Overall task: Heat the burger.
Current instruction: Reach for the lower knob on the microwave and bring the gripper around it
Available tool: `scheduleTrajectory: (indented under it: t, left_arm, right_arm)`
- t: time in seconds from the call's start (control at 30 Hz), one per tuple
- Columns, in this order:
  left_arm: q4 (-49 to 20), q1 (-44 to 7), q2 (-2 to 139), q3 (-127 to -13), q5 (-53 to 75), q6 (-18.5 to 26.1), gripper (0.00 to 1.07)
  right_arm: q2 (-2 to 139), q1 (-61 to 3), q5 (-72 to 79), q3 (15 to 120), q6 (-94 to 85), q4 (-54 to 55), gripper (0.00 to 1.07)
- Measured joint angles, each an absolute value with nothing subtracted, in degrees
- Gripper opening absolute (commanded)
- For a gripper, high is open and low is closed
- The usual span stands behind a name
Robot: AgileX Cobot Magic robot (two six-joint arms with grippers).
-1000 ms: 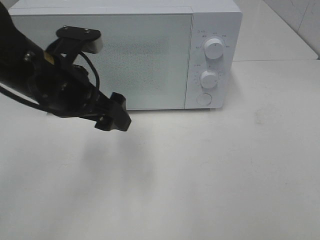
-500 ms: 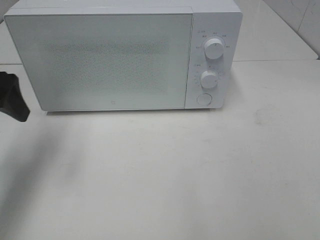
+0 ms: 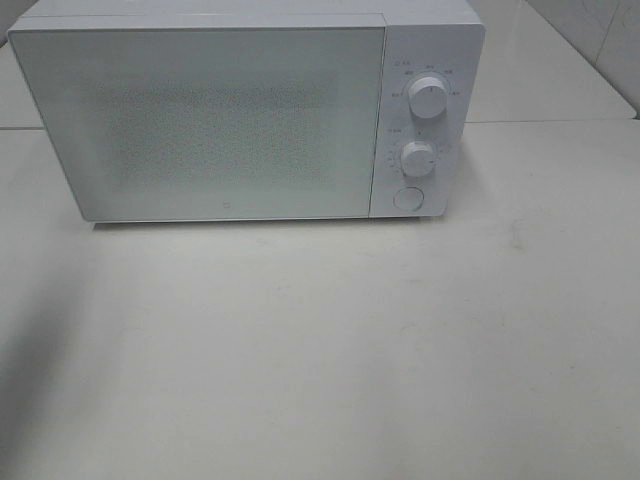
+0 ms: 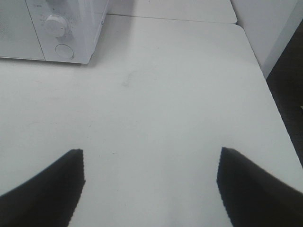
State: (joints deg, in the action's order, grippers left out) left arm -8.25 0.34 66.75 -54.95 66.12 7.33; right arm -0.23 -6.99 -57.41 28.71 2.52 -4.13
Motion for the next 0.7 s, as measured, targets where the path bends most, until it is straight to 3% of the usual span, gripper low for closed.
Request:
scheduleTrajectory:
  t: [0.7]
  left_arm:
    - [-7.51,0.34,31.86,-38.04,66.92,7.28,0.98]
  right_arm:
    - [-0.23,-6.99,-57.41,28.71,2.52,-4.13,0.75]
